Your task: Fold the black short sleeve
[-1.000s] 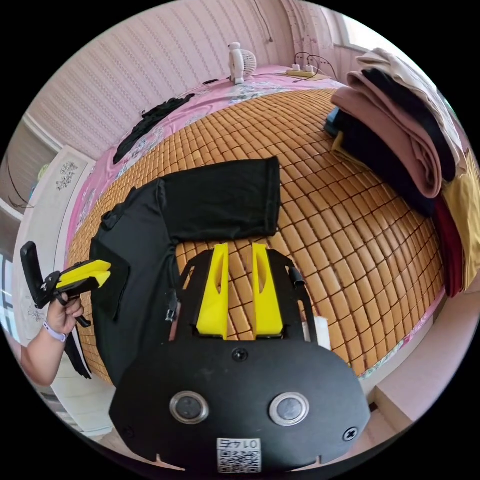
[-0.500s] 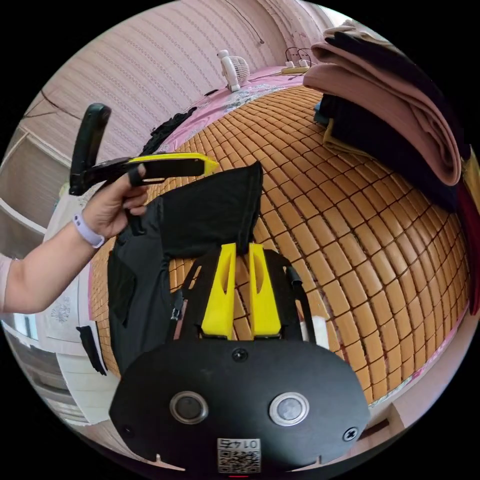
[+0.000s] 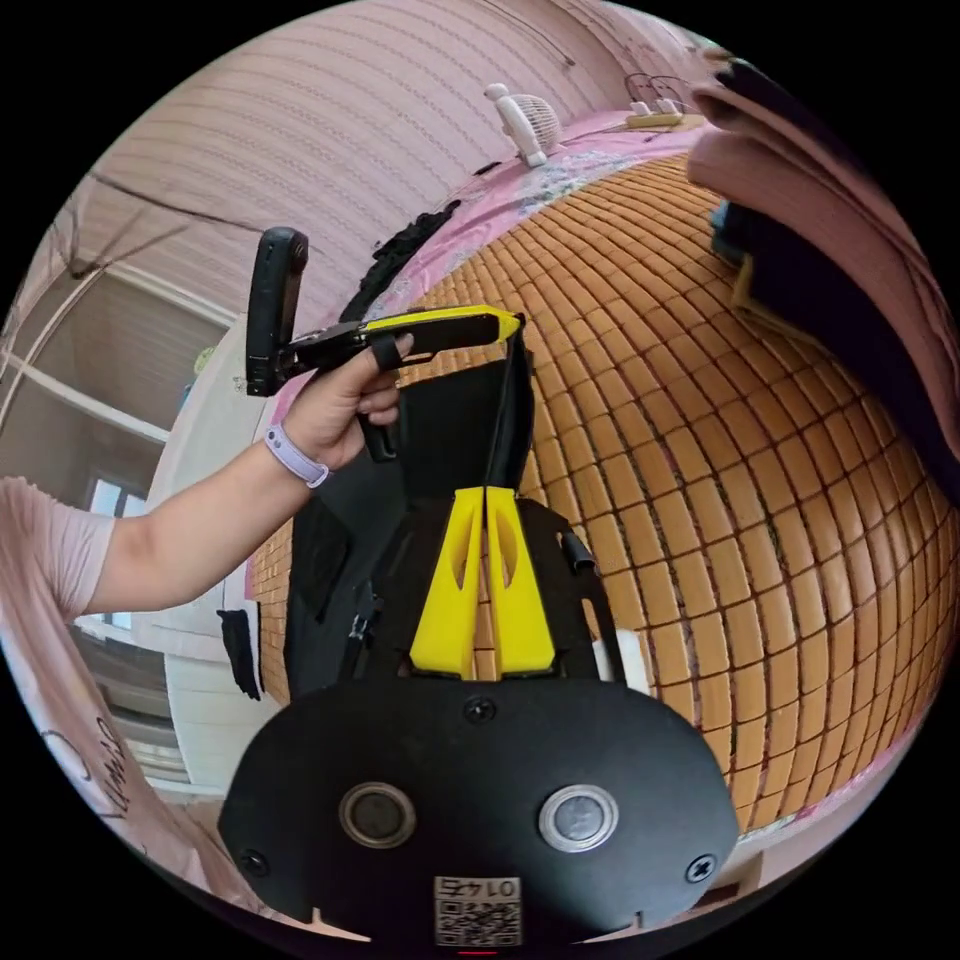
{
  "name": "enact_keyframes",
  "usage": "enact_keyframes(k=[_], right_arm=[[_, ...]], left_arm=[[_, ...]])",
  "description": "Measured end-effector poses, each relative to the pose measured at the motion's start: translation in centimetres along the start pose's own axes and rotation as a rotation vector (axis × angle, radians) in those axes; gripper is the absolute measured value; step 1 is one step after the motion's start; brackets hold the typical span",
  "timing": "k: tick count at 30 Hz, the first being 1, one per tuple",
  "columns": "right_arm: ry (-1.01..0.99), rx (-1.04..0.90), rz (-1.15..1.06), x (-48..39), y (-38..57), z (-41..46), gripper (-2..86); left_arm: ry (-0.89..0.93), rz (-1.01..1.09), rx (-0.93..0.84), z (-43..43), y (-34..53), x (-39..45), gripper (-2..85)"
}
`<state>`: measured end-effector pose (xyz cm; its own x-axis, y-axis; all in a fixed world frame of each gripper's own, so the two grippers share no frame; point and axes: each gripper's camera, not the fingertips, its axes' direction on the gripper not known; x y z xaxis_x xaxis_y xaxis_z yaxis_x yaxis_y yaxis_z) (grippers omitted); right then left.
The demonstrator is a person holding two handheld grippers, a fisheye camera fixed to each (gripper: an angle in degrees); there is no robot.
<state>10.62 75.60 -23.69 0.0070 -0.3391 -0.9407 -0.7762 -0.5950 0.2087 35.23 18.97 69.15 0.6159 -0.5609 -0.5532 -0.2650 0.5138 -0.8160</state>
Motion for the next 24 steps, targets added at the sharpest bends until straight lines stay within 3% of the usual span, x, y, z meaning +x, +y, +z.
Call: enact_keyframes(k=[5,7,10,12,16,20,24], right_arm=[[-0.167,0.052,-0.327,-9.7,-0.7,-1.8,0.5],[-0.261,-0.025,-0.465,-14.0,0.4,-0.3,1.3],[-0.336,-0.229,-0.503,-16.9,3.2,4.3,5.0],[-0.277,-0.318,-0.479,-17.6,5.2,6.9,7.3],[-0.171,-0.448,-0.471,-18.9,7.3,10.2,8.2],[-0.079,-0.423,-0.465,-19.3,5.4,12.3,8.1],[0.118,-0.266,-0.484,-19.5,-0.1,15.3,8.8]], left_arm=[[0.025,-0.217,0.301,-17.8,10.4,-6.4,-0.8],[0.022,-0.287,0.381,-23.1,15.6,-7.2,-0.5],[-0.095,-0.429,0.318,-27.8,24.8,-7.3,1.8],[-0.149,-0.560,0.242,-28.2,30.7,-7.3,5.4],[-0.073,-0.834,0.106,-27.9,41.8,-8.4,7.0],[-0.041,-0.941,0.200,-29.8,47.3,-10.1,6.6],[-0.117,-0.945,0.252,-31.7,49.1,-13.1,6.6]])
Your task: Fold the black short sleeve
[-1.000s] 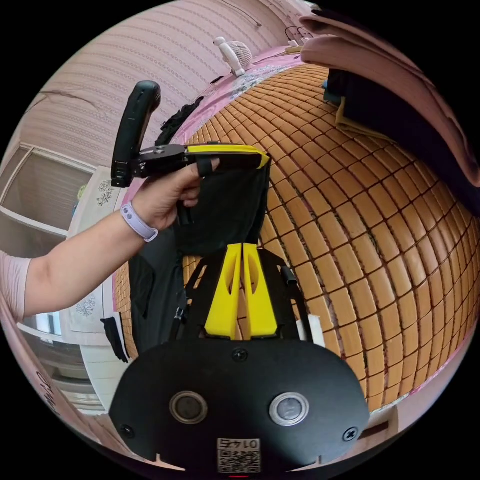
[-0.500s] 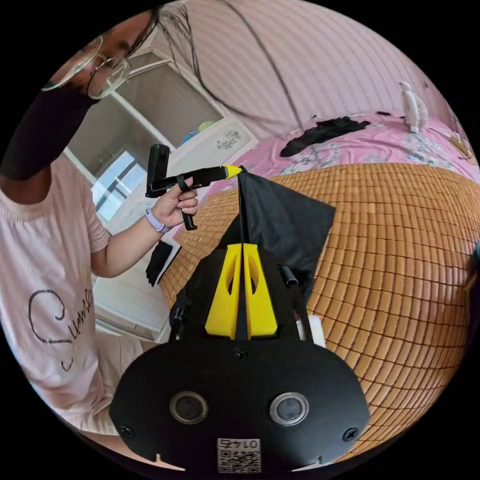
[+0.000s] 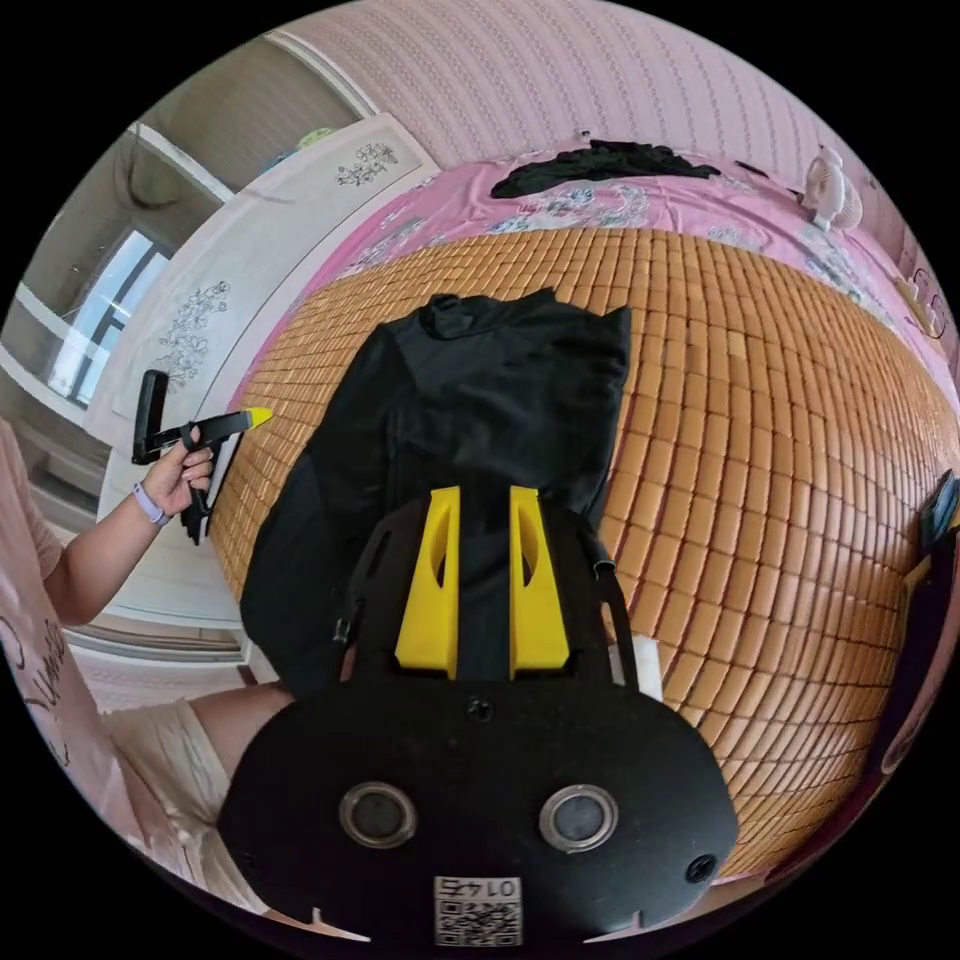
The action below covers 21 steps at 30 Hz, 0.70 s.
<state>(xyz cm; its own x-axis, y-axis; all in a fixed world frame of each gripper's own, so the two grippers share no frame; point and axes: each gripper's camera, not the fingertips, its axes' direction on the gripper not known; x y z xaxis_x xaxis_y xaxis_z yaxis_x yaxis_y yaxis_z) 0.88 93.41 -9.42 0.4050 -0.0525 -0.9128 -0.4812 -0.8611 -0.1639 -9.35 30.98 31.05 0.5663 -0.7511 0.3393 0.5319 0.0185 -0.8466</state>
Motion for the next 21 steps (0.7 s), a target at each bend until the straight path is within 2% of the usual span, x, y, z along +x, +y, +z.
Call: enact_keyframes(k=[3,6,13,16,19,21], right_arm=[[0.108,0.082,0.066,2.8,-4.7,1.8,10.6],[0.123,0.114,0.105,5.3,-9.0,4.1,11.0],[0.140,-0.078,0.008,8.7,-15.0,9.7,6.9],[0.094,-0.085,-0.052,9.1,-16.0,10.0,2.4],[0.083,-0.114,-0.071,9.9,-17.1,10.3,1.1],[0.089,-0.104,-0.078,10.4,-17.9,10.2,0.9]], left_arm=[[-0.043,0.015,0.049,-0.1,-2.7,-2.8,6.6],[-0.105,-0.028,0.049,1.0,-5.9,-5.6,8.2],[-0.068,-0.016,0.033,3.2,-12.5,-7.3,11.5],[-0.037,0.025,-0.039,4.6,-13.9,-7.5,8.7],[-0.091,0.102,-0.132,5.1,-14.9,-7.4,1.9],[-0.099,0.120,-0.126,4.4,-15.6,-7.4,0.1]])
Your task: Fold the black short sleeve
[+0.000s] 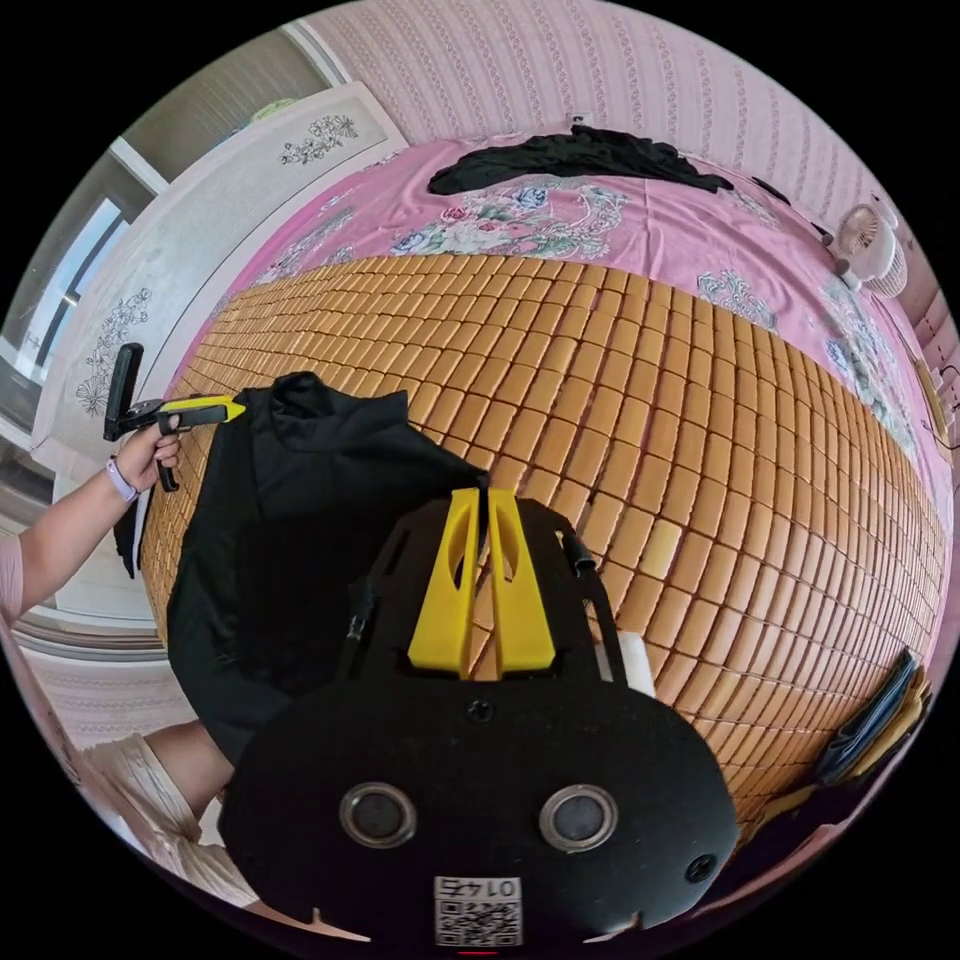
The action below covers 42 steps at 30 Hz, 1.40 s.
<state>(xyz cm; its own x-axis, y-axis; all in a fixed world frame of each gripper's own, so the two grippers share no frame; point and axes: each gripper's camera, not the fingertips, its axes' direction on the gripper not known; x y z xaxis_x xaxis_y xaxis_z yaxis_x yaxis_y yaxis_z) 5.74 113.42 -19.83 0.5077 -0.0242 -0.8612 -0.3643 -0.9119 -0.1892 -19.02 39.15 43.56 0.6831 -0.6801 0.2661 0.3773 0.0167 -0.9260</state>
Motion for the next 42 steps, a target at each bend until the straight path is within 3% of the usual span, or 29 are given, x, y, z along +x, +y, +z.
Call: enact_keyframes(k=[11,18,26,30,33,35,37,42], right_arm=[[0.004,0.165,0.150,5.1,-5.9,-2.1,0.6],[-0.085,0.236,0.027,2.9,-2.8,-4.7,0.6],[-0.311,0.131,-0.199,-3.0,7.2,-9.6,0.7],[-0.428,-0.009,-0.127,-5.3,14.5,-8.2,0.7],[-0.510,-0.156,0.004,-6.4,20.2,-2.4,0.8],[-0.471,-0.228,0.090,-6.9,23.6,1.8,0.7],[-0.310,-0.350,0.174,-7.8,26.5,5.7,0.4],[-0.195,-0.329,0.153,-10.7,28.0,7.3,1.1]], left_arm=[[0.017,-0.053,0.203,-5.8,-5.2,-1.3,-1.0],[0.082,0.058,0.267,-10.8,-2.7,-0.3,-0.9],[0.188,0.195,0.190,-18.0,9.8,2.1,-0.8],[0.263,0.158,0.123,-19.7,17.4,3.0,-0.3],[0.323,-0.006,0.035,-17.9,24.4,2.7,1.6],[0.297,-0.164,-0.032,-14.7,29.9,1.8,4.1],[0.265,-0.273,-0.082,-12.7,33.4,0.9,4.7],[0.223,-0.370,-0.145,-11.4,37.8,1.1,4.7]])
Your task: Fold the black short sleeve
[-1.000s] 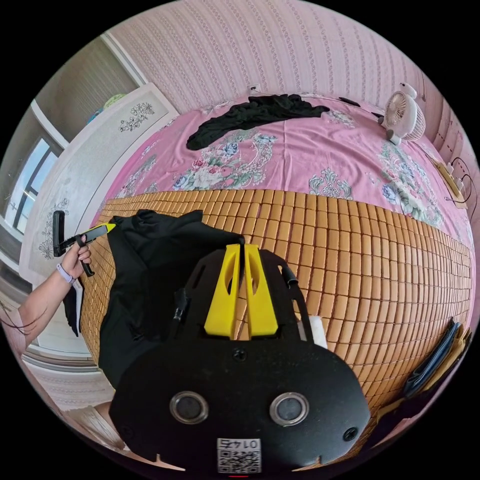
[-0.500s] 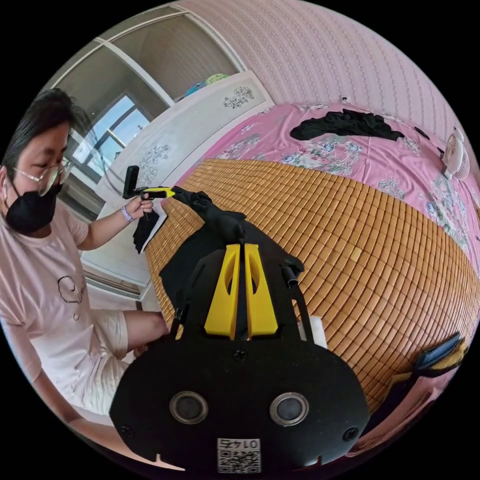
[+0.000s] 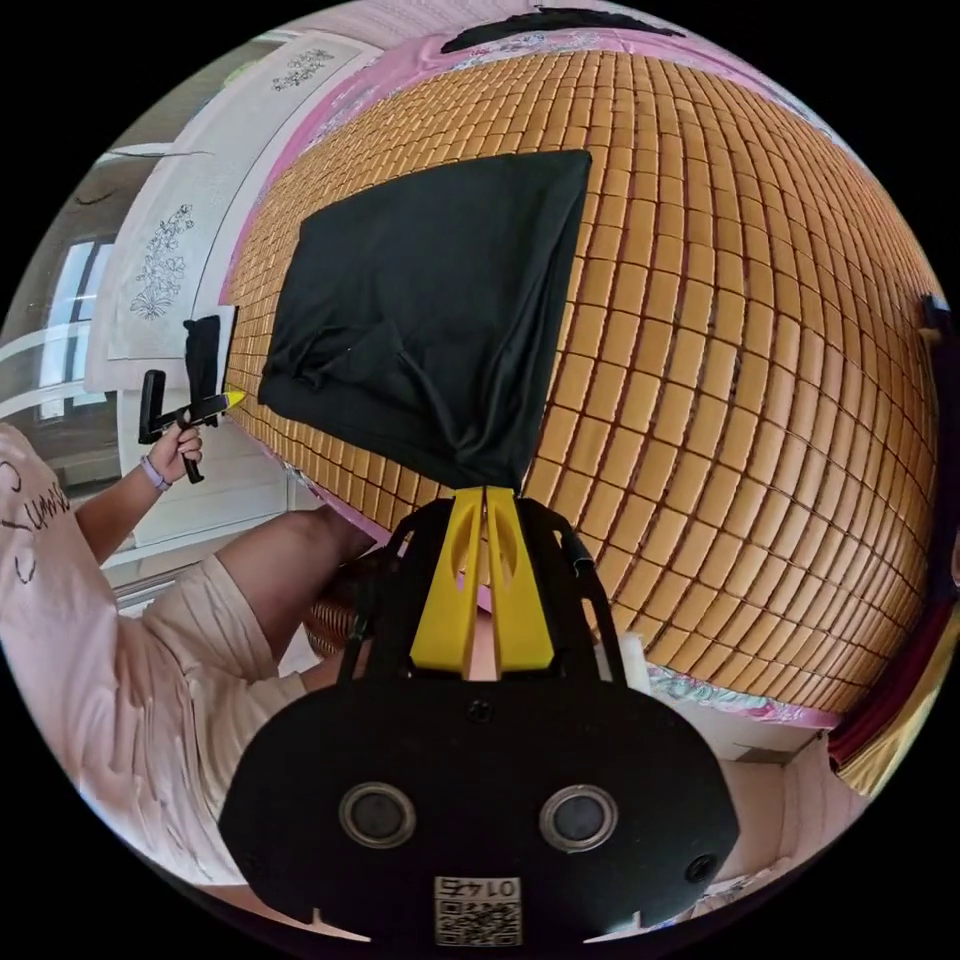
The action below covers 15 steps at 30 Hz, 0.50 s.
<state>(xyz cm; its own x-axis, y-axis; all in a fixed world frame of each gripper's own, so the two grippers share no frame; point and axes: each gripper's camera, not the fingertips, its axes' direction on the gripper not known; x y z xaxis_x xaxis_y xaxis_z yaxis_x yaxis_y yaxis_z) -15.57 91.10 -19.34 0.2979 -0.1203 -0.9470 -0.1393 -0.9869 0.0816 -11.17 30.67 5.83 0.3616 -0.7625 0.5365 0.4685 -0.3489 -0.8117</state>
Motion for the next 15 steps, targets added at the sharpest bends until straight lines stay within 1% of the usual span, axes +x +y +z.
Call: enact_keyframes(k=[2,3,4,6,8,11,12,13,15], right_arm=[[0.119,0.029,-0.045,-2.1,-0.9,0.2,2.0],[0.216,0.062,-0.090,-4.1,-1.9,0.6,2.7],[0.258,0.111,-0.158,-6.2,-2.9,1.2,3.3],[0.234,0.161,-0.252,-9.0,-4.5,2.8,4.2],[0.194,0.152,-0.293,-10.5,-6.3,5.0,5.3],[0.174,0.141,-0.229,-10.9,-8.9,7.9,7.6],[0.157,0.160,-0.200,-10.7,-9.4,8.7,8.0],[0.154,0.171,-0.171,-10.5,-9.9,9.6,7.8],[0.150,0.142,-0.140,-10.3,-10.6,11.3,6.4]], left_arm=[[0.004,0.046,0.017,0.2,0.0,1.7,4.6],[0.012,0.061,0.020,0.3,-0.3,2.2,4.6],[0.029,0.083,0.017,0.8,-0.8,3.5,4.5],[0.052,0.100,0.004,2.0,-1.7,5.9,4.2],[0.071,0.165,0.065,3.8,-2.6,9.4,4.2],[-0.028,0.249,0.078,6.9,-4.1,12.6,6.6],[-0.034,0.266,0.056,7.7,-4.4,13.1,7.3],[-0.042,0.281,-0.004,9.3,-4.9,13.7,8.0],[-0.096,0.309,-0.061,11.4,-5.1,14.5,7.7]])
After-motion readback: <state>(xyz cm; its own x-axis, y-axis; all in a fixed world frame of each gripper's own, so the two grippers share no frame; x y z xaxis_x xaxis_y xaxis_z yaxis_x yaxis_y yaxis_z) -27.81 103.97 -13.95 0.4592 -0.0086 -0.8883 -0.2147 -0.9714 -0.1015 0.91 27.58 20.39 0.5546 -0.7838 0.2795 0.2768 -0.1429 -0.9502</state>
